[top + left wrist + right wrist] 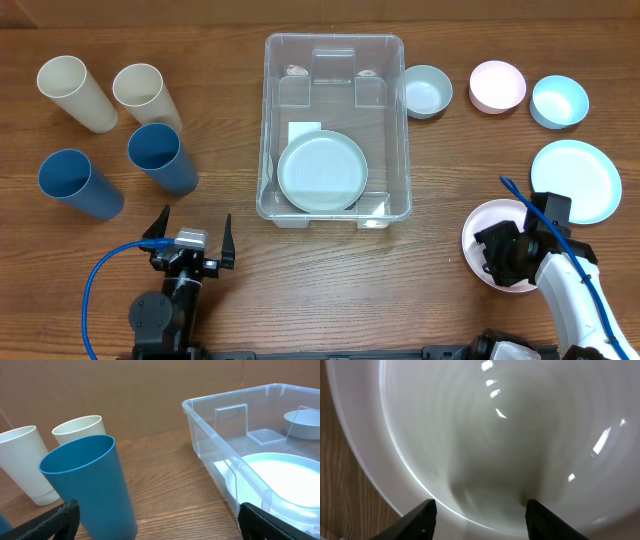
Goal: Pack container
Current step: 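Grasp the rim of the pink plate with the right gripper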
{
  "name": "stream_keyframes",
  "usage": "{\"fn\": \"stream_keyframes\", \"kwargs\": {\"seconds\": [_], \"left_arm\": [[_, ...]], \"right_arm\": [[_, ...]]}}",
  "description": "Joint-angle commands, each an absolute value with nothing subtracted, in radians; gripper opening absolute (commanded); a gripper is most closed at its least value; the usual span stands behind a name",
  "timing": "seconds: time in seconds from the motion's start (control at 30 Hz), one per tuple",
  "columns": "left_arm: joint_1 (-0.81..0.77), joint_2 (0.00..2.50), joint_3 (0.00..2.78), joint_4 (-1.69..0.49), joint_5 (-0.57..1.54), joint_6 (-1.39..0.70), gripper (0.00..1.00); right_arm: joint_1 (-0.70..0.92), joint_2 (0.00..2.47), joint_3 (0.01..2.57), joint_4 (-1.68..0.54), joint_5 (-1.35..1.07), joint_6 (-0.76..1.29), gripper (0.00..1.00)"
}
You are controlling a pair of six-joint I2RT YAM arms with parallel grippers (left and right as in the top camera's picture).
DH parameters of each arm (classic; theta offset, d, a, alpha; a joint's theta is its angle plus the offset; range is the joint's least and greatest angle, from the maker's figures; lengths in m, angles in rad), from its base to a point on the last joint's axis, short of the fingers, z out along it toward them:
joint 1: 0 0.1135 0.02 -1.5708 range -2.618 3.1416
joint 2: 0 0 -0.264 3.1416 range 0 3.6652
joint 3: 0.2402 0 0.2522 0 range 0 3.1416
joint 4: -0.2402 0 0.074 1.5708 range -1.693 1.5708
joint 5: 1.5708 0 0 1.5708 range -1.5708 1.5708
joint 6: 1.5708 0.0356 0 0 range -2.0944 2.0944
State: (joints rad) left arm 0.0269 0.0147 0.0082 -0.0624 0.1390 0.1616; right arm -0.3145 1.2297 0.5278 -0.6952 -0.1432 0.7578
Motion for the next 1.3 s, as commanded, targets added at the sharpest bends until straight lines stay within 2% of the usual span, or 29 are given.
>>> {"fn": "stream_keyframes", "kwargs": {"seconds": [0.0,0.33,0.5,0.73,0.9,1.03,1.1,1.2,1.27], "left_arm": [[0.031,0.005,0.005,-0.063,0.147,0.18,1.0],[0.031,0.005,0.005,-0.063,0.147,0.18,1.0],[0.031,0.005,0.005,-0.063,0.147,0.18,1.0],[0.031,0.005,0.005,-0.063,0.147,0.18,1.0],[0.031,0.005,0.005,-0.063,0.147,0.18,1.0],[0.031,0.005,0.005,-0.063,0.147,0.18,1.0],[0.031,0.005,0.005,-0.063,0.147,0.18,1.0],[0.031,0.005,0.005,-0.063,0.147,0.18,1.0],[0.031,0.005,0.005,-0.063,0.147,0.18,1.0]], "right_arm": [[-0.321,1.235,0.535,-0.673,-0.19,0.616,0.59],[-0.316,1.259,0.599,-0.665,-0.239,0.338,0.59],[-0.249,1.259,0.643,-0.64,-0.238,0.26,0.59],[-0.058,1.357,0.643,-0.615,-0.107,0.262,0.59],[-0.043,1.441,0.646,-0.606,-0.08,0.296,0.55],[-0.043,1.441,0.648,-0.614,-0.041,0.322,0.44],[-0.043,1.441,0.648,-0.614,-0.034,0.327,0.32],[-0.043,1.441,0.648,-0.614,-0.023,0.342,0.06],[-0.043,1.441,0.648,-0.614,-0.022,0.345,0.04]]}}
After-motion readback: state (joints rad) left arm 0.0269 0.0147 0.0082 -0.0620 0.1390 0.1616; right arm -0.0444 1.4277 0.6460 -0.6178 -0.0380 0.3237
